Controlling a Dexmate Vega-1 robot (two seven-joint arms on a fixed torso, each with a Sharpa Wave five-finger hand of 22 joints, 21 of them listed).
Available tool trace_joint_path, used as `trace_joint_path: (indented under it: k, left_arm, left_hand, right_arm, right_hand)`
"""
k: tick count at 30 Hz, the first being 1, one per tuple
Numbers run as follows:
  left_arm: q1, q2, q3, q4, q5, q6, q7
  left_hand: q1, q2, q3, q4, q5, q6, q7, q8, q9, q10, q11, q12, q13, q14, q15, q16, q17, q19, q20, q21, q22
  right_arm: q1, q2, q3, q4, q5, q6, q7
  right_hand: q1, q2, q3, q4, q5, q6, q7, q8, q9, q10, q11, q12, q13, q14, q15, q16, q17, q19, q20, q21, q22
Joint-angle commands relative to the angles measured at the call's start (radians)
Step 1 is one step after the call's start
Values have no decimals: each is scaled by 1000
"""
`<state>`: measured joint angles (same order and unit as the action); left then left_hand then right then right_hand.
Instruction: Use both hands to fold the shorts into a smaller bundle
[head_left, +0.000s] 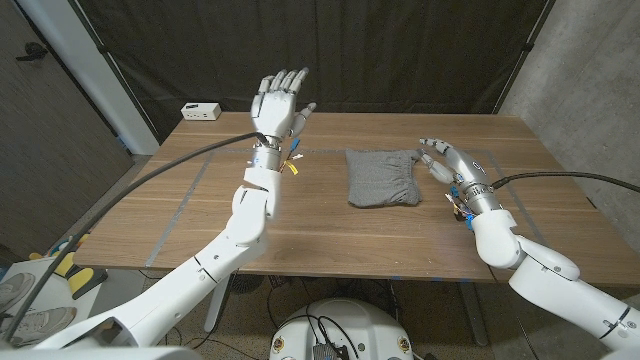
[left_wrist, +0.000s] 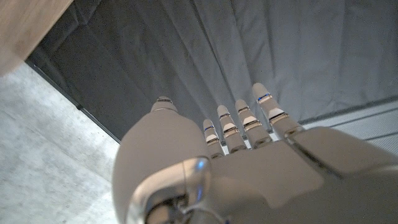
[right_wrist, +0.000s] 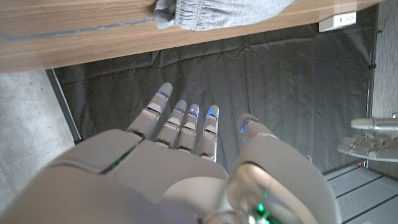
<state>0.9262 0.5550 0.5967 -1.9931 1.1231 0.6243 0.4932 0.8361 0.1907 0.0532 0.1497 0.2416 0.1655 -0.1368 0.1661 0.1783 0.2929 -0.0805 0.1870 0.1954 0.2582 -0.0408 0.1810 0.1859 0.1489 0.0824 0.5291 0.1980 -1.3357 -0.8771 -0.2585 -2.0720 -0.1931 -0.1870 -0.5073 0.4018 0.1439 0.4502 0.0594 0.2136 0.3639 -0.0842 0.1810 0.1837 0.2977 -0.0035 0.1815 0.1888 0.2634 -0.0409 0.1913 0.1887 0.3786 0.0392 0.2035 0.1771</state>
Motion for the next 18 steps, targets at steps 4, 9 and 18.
trace_joint_path:
  k: [4,9,18]
  left_arm:
    - [125,6,-204,-111,-606,-202,11]
    - [144,19,-247,-109,-743,-262,-11]
    - [148,44,-292,-58,-978,-378,-75]
  left_hand:
    - [-26,26,106,6,-25,-82,120,6,-1,-87,3,-4,-3,-88,-9,-6,-2,-86,-7,-29,7]
    - [-47,29,156,21,-24,-114,150,5,-1,-123,21,-5,-4,-122,8,-5,-1,-113,-17,-37,9]
    - [-139,20,233,38,-23,-183,186,4,0,-210,77,-7,-9,-210,68,-8,-4,-166,-25,-53,8]
  right_arm:
    - [17,79,34,132,167,270,41]
    - [22,113,39,181,229,354,62]
    - [52,182,39,283,376,495,136]
  right_hand:
    - [-8,21,-4,2,-6,-32,5,-6,4,-29,-1,-4,3,-27,-32,-2,8,-1,-23,-3,1]
    - [-16,28,-3,11,-8,-49,16,-8,4,-39,1,-4,3,-36,-27,-3,9,0,-43,-2,1]
    - [-31,35,-2,28,-12,-59,31,-4,4,-44,12,0,3,-43,-19,-1,11,7,-61,1,0]
